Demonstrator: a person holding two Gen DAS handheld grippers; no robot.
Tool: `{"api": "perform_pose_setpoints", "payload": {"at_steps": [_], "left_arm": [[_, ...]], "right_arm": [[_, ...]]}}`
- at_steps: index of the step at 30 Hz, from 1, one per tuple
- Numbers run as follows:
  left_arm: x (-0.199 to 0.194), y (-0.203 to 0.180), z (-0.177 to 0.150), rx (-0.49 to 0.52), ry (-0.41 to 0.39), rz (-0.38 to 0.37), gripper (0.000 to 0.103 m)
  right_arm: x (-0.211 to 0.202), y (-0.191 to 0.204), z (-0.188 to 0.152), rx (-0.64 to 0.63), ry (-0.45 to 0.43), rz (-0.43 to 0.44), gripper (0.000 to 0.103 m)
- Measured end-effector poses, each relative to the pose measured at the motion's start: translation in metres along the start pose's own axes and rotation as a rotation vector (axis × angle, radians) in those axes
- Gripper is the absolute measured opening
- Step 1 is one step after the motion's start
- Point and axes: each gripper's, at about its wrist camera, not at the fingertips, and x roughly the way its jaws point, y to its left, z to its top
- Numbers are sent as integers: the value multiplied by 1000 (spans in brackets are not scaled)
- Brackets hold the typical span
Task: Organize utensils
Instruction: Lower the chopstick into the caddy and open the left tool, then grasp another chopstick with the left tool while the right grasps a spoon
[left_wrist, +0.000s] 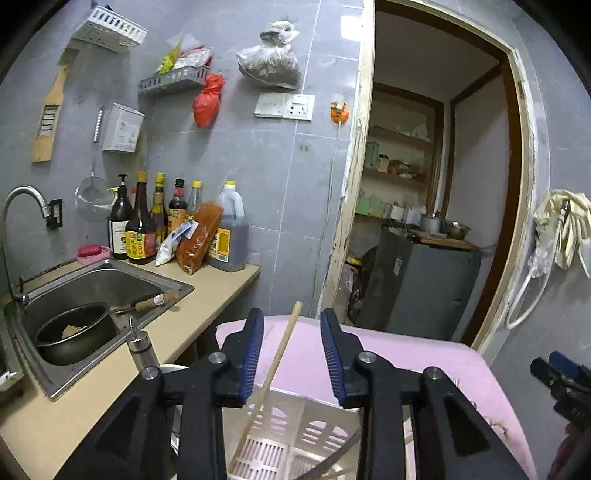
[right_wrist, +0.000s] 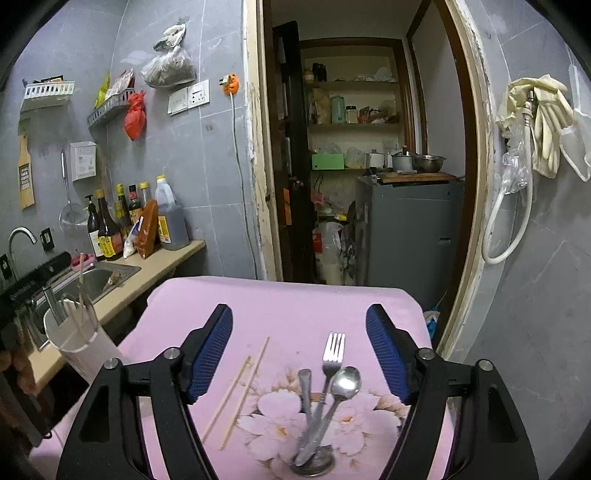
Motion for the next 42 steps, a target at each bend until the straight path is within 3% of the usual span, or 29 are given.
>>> {"api": "perform_pose_setpoints", "payload": {"at_steps": [4,6,10,13,17,23,27,33,37,39,42], "left_arm": [[-12,-18,5,3,-37,7,49],[-17,-32,8,13,-63,-2,54],[-26,-70,10,52,-103,-37,73],[-25,-97,6,87,-102,-82,78],[-10,-127,-8,132,-42,-129,85],[15,-159,-37,199,61,-148,86],[21,-179,-50,315,58,-101,88],[29,-194,-58,382,93,-100,88],[51,-198,-71,414,203,-101,87],[65,-200,-81,423,273,-92,84],[86,-197,-95,424,380,-71,71]], "right_arm": [[3,-17,2,9,-6,6,74],[5,-29,3,16,-12,5,82],[10,-49,5,25,-6,13,84],[16,-62,3,26,14,22,86],[25,-81,-4,24,42,22,86],[43,-103,-20,53,106,26,86],[58,-112,-29,78,155,43,86],[81,-116,-41,101,222,91,86],[100,-112,-52,93,291,127,83],[110,-111,-58,97,329,140,74],[124,-111,-65,117,377,159,69]]}}
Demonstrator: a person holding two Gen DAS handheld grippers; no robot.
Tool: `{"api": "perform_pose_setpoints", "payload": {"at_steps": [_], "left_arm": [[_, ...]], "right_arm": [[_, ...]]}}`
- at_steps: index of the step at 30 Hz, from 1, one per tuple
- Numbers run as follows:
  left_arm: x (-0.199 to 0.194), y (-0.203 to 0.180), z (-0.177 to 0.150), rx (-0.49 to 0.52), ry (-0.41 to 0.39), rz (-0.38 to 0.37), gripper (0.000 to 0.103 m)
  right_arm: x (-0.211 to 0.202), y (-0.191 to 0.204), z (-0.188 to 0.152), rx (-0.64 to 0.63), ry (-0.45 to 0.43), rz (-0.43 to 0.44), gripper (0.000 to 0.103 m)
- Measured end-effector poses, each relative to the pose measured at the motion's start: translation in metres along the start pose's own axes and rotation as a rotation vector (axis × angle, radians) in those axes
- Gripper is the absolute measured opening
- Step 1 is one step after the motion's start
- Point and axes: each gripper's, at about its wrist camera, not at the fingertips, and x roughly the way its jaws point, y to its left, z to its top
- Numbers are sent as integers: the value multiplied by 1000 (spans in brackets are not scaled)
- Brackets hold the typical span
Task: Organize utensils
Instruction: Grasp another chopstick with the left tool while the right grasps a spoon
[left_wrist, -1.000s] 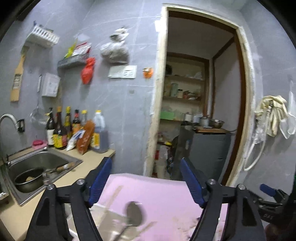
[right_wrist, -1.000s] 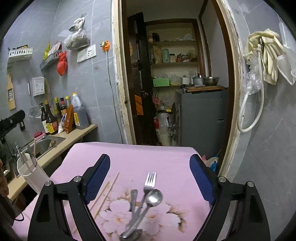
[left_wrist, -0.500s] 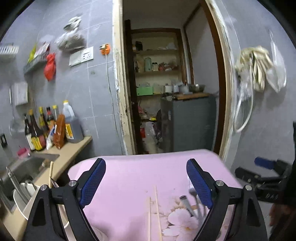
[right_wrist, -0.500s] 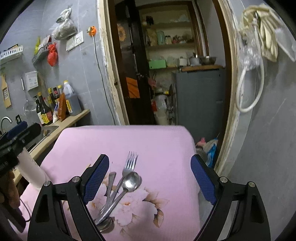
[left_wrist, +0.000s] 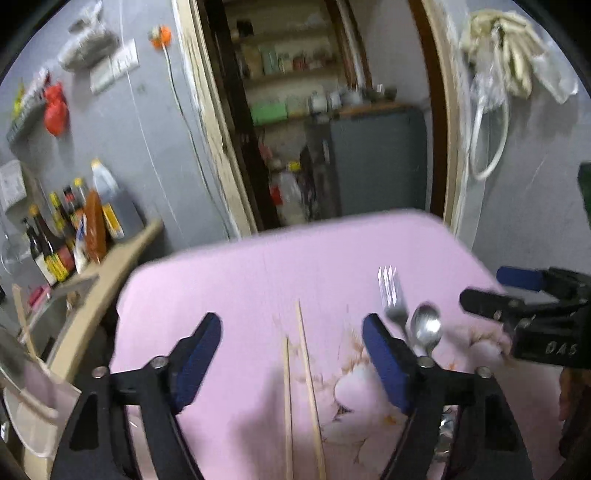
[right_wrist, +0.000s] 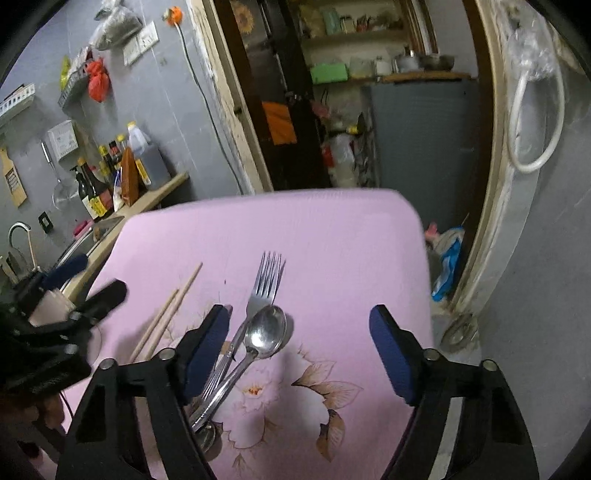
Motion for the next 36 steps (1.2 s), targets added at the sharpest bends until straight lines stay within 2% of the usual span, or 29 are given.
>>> {"api": "perform_pose_setpoints", "payload": {"at_steps": [8,12,15,20,22,23,25,27,29,31,33,36], "left_arm": [[50,22,-11,-136,214,12,43],[65,26,-16,-156,293,-2,39],[75,26,-19,-152,348,-26,38],[82,36,-15,-192,372,-75,37],[84,35,-13,-177,387,-77,38],[85,34,-11,-171,397,-77,38],[88,34,-8,-166,413,-80,38],[89,33,-6,-153,424,-100,33],[90,32,-2,-139,425,-121,18],[90,29,1,-126,427,-142,7],[89,32,1,-152,426,-157,6],[86,49,-1,-268,425,-220,6]], "right_arm": [[33,4,-7,10,84,37,48],[46,10,-6,-3,122,59,34],[55,10,-7,-4,155,72,32],[62,9,-6,8,167,104,27],[65,8,-5,11,174,105,17],[66,8,-6,14,181,108,8],[67,7,-6,24,182,111,6],[66,7,-7,31,183,114,5],[63,6,-6,56,172,134,3],[58,4,-6,84,162,150,2],[49,4,-6,87,141,144,2],[32,5,-5,92,104,135,1]]}}
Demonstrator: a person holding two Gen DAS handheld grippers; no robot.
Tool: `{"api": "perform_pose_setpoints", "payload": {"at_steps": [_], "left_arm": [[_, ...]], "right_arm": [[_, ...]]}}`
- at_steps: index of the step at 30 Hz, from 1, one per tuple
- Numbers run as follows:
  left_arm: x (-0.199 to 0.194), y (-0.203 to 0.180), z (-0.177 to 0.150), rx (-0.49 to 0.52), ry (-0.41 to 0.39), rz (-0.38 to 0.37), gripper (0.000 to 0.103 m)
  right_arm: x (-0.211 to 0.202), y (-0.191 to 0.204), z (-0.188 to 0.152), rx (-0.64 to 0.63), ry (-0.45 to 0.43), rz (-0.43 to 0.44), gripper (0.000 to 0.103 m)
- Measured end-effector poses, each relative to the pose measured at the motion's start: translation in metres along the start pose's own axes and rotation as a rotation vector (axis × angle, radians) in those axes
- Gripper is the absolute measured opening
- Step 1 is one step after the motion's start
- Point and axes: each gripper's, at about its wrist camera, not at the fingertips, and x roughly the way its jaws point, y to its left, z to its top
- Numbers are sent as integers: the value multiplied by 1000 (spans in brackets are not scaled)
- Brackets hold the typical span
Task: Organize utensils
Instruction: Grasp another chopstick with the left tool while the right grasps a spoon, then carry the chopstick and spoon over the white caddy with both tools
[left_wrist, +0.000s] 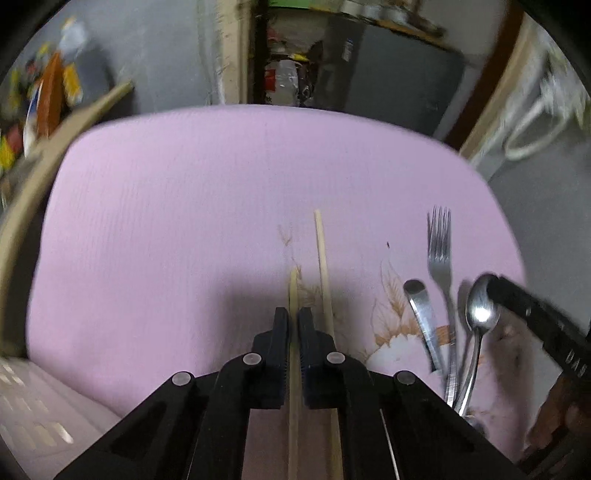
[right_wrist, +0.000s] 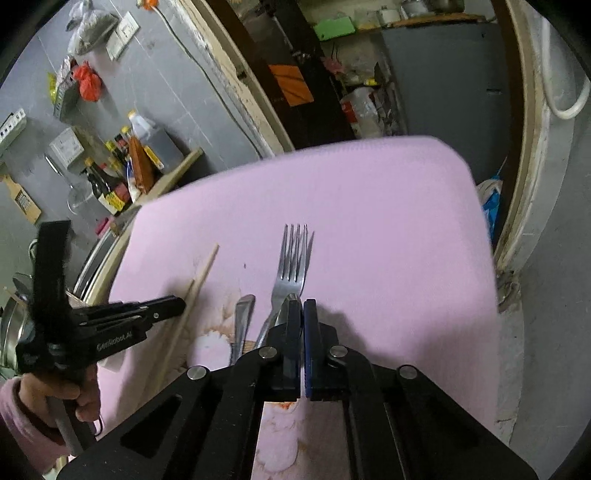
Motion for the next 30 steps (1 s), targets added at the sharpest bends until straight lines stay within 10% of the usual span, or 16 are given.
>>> {"api": "perform_pose_setpoints", "payload": {"at_steps": [11,19,30], "left_arm": [[-75,-15,-25,81,-207,-108,4],[-90,-5,-34,77,-207,-195,4],[-199,12,-36,96,-527,-283,4]], "right_arm": [[-79,35,-2,-25,-174,-92,1],[-113,53,-13,-7,-249,-141,1],[-182,150,5,-129,-517,-234,1]]}}
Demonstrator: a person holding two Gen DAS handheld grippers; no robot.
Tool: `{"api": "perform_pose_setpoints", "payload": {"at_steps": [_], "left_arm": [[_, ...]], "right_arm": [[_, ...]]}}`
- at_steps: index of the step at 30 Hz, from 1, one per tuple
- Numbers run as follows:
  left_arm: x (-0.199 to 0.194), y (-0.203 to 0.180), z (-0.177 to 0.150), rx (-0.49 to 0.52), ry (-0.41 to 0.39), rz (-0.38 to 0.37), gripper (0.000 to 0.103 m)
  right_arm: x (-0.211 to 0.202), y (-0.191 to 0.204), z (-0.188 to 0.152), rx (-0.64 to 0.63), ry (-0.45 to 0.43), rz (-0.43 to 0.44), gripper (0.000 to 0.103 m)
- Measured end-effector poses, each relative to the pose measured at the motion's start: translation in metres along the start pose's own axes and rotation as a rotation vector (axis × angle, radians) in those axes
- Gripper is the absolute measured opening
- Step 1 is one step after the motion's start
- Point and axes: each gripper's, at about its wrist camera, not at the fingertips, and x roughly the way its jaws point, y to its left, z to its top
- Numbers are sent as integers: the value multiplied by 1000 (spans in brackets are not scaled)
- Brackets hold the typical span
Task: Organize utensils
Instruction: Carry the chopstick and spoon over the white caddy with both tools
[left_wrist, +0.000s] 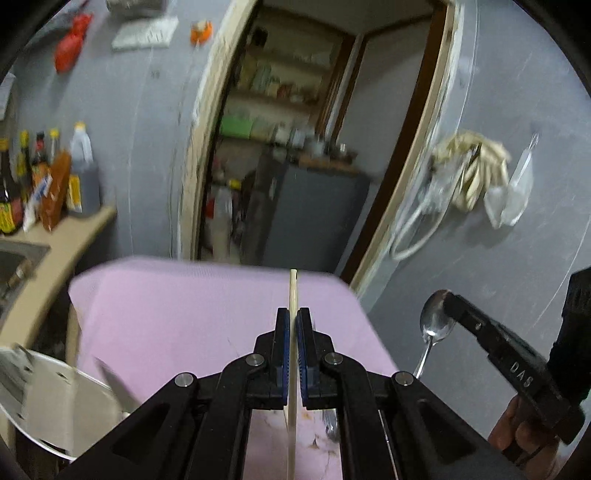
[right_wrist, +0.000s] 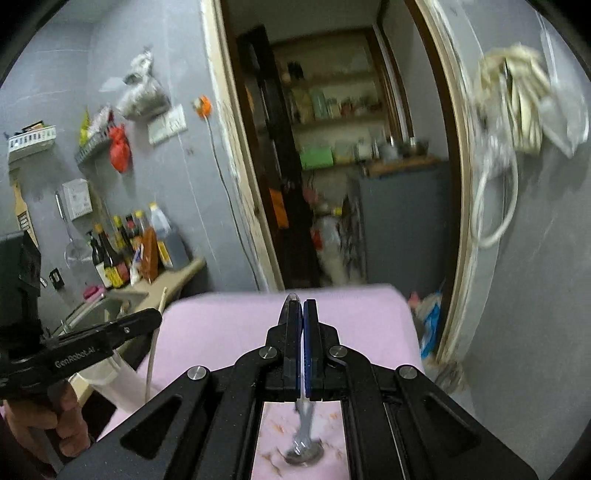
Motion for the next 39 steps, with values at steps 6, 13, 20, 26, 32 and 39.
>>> {"api": "perform_pose_setpoints", "payload": {"at_steps": [6,13,20,26,32,39], "left_arm": [[-56,36,36,-39,-128,13,4],[-107,97,57,-68,-252,74,4],[-130,160,56,-109,-326,128,4],[-121,199,46,-157,-368,99,4],[-112,208,35,-129,-391,96,4],[-99,211,20,-55,-418,100,5]], "right_arm": [[-19,59,30,-46,-109,22,1],[-24,127,37,-99,-188,59,1],[-22,192,18,-216,-241,29,1],[-16,229,-7,-316,-246,-37,1],[-9,246,-27,-354,-226,-71,1],[5,257,-42,-411,-200,-104,1]]}}
